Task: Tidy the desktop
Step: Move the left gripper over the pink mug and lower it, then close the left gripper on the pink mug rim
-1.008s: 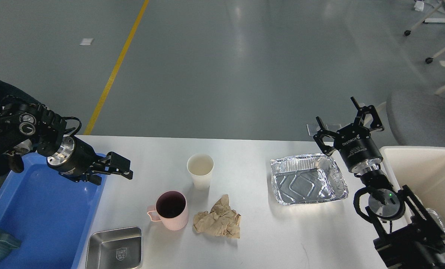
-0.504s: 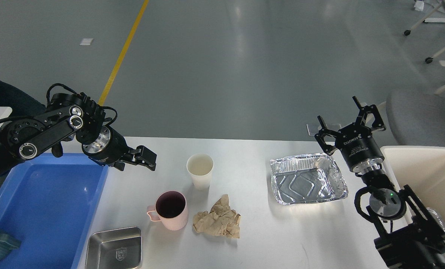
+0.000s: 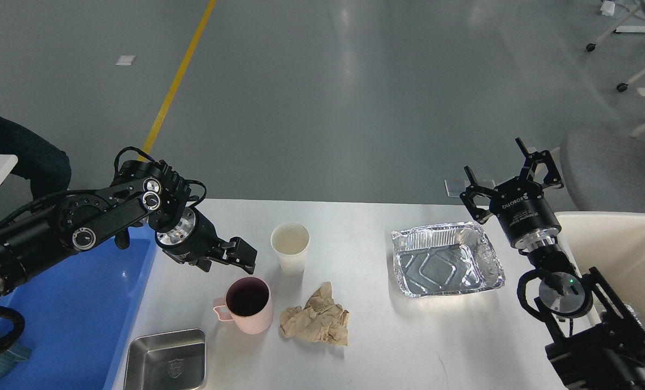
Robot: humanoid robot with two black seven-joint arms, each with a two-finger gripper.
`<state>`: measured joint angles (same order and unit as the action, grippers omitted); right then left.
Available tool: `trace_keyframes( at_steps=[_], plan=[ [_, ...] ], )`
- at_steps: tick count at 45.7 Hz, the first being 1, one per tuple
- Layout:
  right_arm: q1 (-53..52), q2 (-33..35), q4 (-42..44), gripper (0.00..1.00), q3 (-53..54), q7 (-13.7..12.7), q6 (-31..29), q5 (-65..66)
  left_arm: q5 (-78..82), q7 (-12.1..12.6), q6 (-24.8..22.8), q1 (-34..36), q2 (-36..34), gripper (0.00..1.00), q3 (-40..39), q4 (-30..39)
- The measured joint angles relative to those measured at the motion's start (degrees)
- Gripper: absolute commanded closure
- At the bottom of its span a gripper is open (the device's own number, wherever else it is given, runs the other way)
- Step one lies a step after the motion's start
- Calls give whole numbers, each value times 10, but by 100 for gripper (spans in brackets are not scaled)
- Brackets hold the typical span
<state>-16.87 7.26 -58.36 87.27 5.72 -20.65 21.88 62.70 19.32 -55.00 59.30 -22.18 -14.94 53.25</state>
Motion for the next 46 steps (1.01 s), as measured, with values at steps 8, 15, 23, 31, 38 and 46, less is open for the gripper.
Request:
trace_keyframes(
  at_steps=[8,15,23,31,38,46],
  plan=[
    [0,0,0,0,0,0,1,0,1,3,0,-8,0,1,9,0],
    [0,0,0,0,0,0,1,0,1,4,0,-12,0,1,13,-1],
    [1,0,0,0,0,0,1,0,1,4,0,-15,4,1,14,-1],
    [1,0,0,0,0,0,1,0,1,4,0,-21,11,2,14,-2],
    [1,0,0,0,3,0,0,0,16,5,0,-21,20,8,18,-11],
    [5,0,0,0,4,0,0,0,30,5,0,-21,28,34,19,-20]
  ],
)
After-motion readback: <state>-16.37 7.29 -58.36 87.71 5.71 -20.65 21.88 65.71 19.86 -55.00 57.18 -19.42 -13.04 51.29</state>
